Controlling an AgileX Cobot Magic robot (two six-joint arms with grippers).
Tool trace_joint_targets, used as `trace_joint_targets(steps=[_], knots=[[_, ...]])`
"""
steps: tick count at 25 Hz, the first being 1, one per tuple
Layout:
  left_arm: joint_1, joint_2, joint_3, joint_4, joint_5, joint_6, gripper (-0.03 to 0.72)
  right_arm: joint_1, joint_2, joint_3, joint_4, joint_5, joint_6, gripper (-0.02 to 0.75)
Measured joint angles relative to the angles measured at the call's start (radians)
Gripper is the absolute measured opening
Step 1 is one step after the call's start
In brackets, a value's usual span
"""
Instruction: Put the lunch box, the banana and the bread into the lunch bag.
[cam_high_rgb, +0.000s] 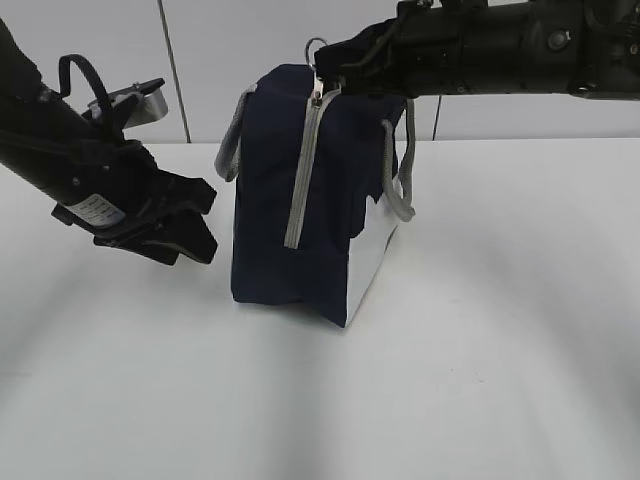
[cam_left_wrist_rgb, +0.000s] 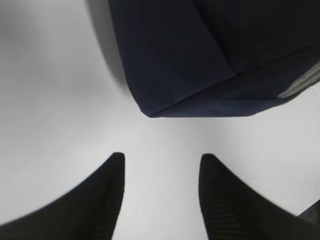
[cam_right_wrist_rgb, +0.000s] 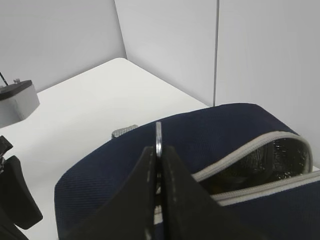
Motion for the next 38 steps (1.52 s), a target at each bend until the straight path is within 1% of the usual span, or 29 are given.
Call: trace_joint_targets(steps=[4, 6, 8, 12, 16, 18, 22, 31, 33, 38], knots=[[0.000, -0.025, -0.021, 0.000, 0.004, 0.004, 0.350, 0.000, 0.000, 0.000, 0.001, -0.028, 0.000, -0.016], [0.000, -0.051, -0.052, -0.017, 0.000, 0.034, 0.350, 0.000, 0.000, 0.000, 0.001, -0.033, 0.000, -0.016], [0.000, -0.080, -0.070, -0.072, -0.002, 0.110, 0.352, 0.000, 0.000, 0.000, 0.001, -0.034, 0.000, -0.016], [0.000, -0.098, -0.076, -0.212, -0.008, 0.280, 0.387, 0.000, 0.000, 0.000, 0.001, -0.053, 0.000, -0.016], [0.000, -0.098, -0.076, -0.295, -0.056, 0.384, 0.396, 0.000, 0.000, 0.000, 0.001, -0.056, 0.002, -0.016], [0.000, -0.098, -0.076, -0.314, -0.075, 0.422, 0.397, 0.000, 0.000, 0.000, 0.001, -0.058, 0.002, -0.016], [0.000, -0.088, -0.076, -0.331, -0.088, 0.446, 0.396, 0.000, 0.000, 0.000, 0.001, -0.060, 0.006, -0.016], [0.000, -0.036, -0.076, -0.338, -0.098, 0.452, 0.391, 0.000, 0.000, 0.000, 0.002, -0.064, 0.021, -0.016], [0.000, -0.035, -0.076, -0.339, -0.104, 0.453, 0.376, 0.000, 0.000, 0.000, 0.002, -0.066, 0.021, -0.016], [0.000, -0.026, -0.076, -0.343, -0.110, 0.453, 0.308, 0.000, 0.000, 0.000, 0.002, -0.076, 0.023, -0.016]])
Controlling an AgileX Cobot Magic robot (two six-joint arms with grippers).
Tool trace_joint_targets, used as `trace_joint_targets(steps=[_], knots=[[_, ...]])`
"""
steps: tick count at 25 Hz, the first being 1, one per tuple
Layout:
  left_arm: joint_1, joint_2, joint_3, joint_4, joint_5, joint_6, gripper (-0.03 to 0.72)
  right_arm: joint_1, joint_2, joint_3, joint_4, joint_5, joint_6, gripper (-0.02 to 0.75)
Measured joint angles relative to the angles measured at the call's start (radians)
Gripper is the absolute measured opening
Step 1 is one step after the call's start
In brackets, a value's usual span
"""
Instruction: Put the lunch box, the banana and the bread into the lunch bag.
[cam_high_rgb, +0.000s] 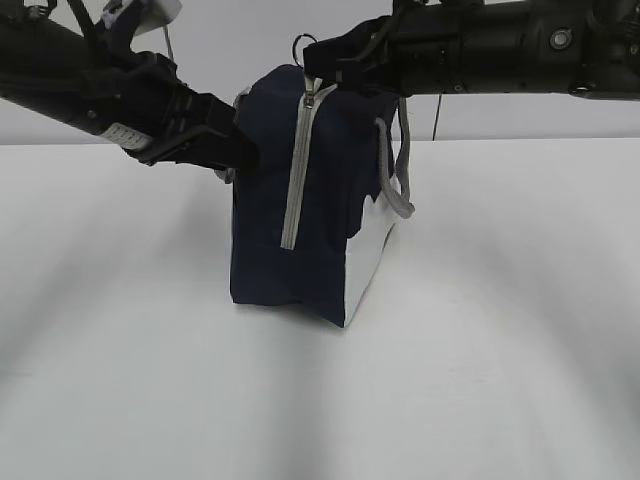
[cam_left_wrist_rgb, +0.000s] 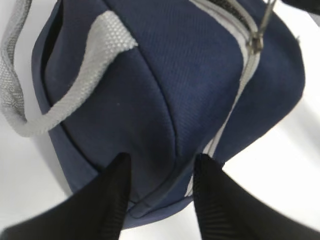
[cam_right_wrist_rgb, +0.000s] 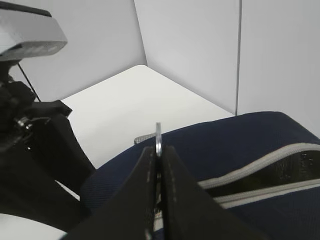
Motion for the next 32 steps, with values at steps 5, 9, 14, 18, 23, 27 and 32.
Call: trace_joint_targets(steps=[5, 9, 14, 18, 23, 27, 32], knots=[[0.000, 0.011, 0.000, 0.000, -0.001, 0.000, 0.272, 0.000, 0.000, 0.000, 0.000, 0.000, 0.009, -0.016], [0.000, 0.011, 0.000, -0.007, -0.011, 0.001, 0.168, 0.000, 0.000, 0.000, 0.000, -0.002, 0.015, -0.016], [0.000, 0.022, 0.000, -0.042, -0.021, 0.001, 0.055, 0.000, 0.000, -0.002, 0.001, -0.002, 0.021, -0.016], [0.000, 0.024, 0.000, -0.045, -0.018, 0.001, 0.006, 0.000, 0.000, -0.002, 0.001, -0.004, 0.024, -0.016], [0.000, 0.024, 0.000, -0.047, -0.004, 0.001, 0.005, 0.000, 0.000, -0.002, 0.001, -0.017, 0.039, -0.016], [0.000, 0.024, 0.000, -0.048, 0.019, 0.001, 0.005, 0.000, 0.000, -0.002, 0.026, -0.024, 0.043, -0.016], [0.000, 0.023, -0.001, -0.045, 0.045, 0.000, 0.003, 0.000, 0.002, -0.037, 0.035, -0.019, 0.049, -0.016]])
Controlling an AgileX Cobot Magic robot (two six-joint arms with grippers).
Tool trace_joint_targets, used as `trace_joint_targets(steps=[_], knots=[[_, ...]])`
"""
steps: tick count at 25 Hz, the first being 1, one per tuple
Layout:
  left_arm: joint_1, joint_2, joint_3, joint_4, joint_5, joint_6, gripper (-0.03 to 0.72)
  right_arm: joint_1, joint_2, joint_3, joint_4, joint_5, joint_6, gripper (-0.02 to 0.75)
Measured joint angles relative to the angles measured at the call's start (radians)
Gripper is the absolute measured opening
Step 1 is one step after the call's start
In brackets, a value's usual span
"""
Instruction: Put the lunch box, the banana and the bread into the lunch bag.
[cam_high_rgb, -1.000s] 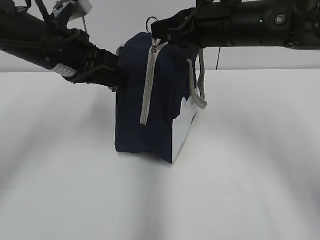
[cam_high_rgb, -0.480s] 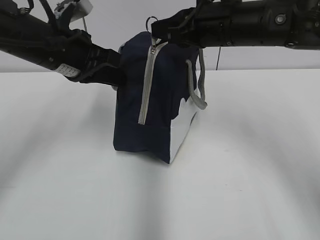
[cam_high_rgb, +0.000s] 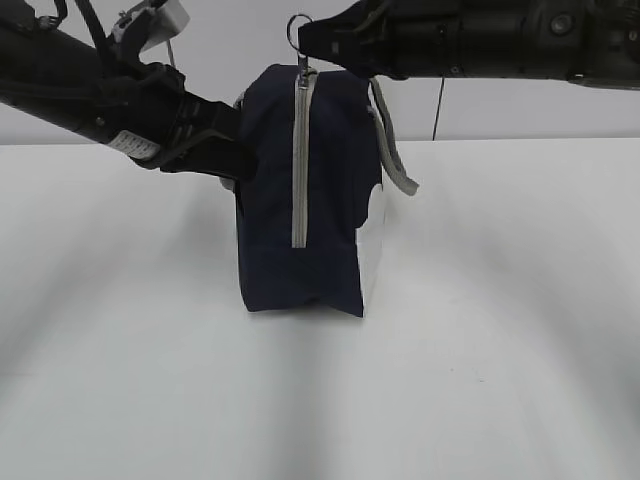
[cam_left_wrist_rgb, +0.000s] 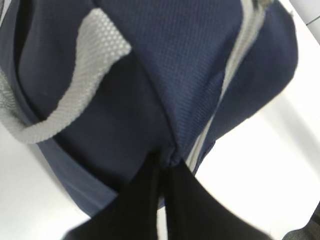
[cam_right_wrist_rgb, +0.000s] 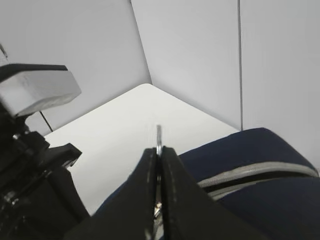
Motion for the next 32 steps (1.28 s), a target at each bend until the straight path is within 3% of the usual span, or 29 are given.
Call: trace_joint_targets(steps=[15, 25, 32], knots=[[0.000, -0.002, -0.002, 0.043, 0.060, 0.000, 0.003, 0.002, 0.052, -0.047, -0.014, 0.045, 0.046, -0.016], [0.001, -0.002, -0.002, 0.078, 0.066, -0.040, 0.001, 0.002, 0.149, -0.197, -0.170, 0.040, 0.172, -0.016], [0.002, -0.002, -0.002, 0.084, 0.062, -0.054, 0.001, 0.002, 0.149, -0.217, -0.207, 0.030, 0.193, -0.016]])
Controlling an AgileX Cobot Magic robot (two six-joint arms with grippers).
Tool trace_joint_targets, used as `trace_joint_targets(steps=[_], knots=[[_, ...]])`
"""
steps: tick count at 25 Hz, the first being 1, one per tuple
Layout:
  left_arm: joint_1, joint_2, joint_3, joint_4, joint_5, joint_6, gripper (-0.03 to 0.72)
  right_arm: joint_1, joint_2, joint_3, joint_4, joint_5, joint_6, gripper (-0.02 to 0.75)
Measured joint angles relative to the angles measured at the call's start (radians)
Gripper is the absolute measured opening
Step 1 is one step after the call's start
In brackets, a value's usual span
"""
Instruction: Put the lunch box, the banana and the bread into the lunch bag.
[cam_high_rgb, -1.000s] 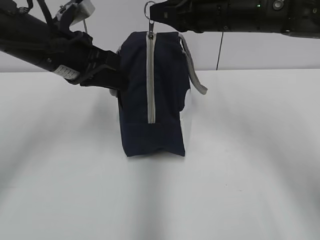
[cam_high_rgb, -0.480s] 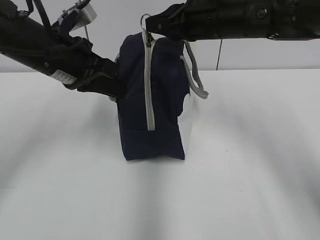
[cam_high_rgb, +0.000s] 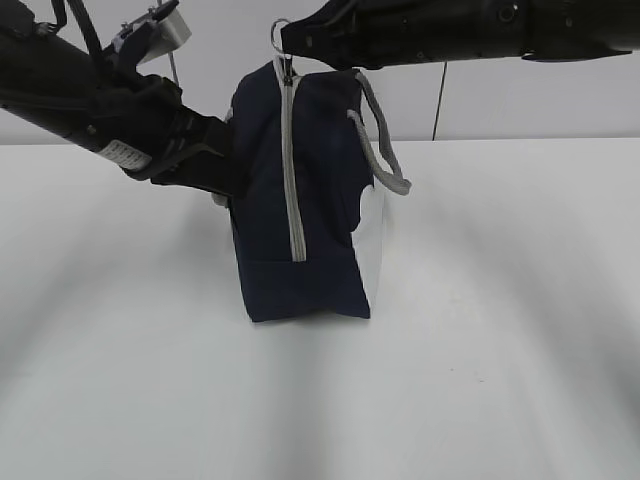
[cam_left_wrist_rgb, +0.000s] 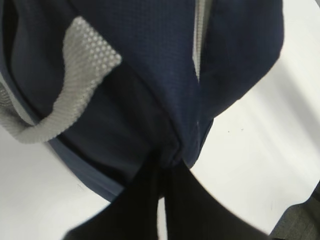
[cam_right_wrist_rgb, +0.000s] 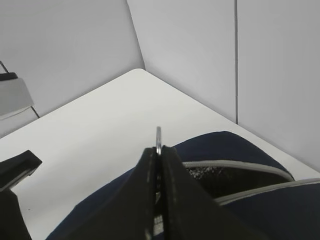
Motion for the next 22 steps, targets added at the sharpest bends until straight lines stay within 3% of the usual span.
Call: trace_joint_targets(steps=[10, 22], knots=[[0.000, 0.001, 0.000, 0.000, -0.002, -0.017, 0.001, 0.000, -0.034, 0.000, -0.020, -0.030, 0.002, -0.016], [0.000, 0.001, -0.003, 0.021, 0.009, -0.043, 0.001, 0.002, -0.034, -0.021, -0.024, 0.037, 0.002, -0.016]])
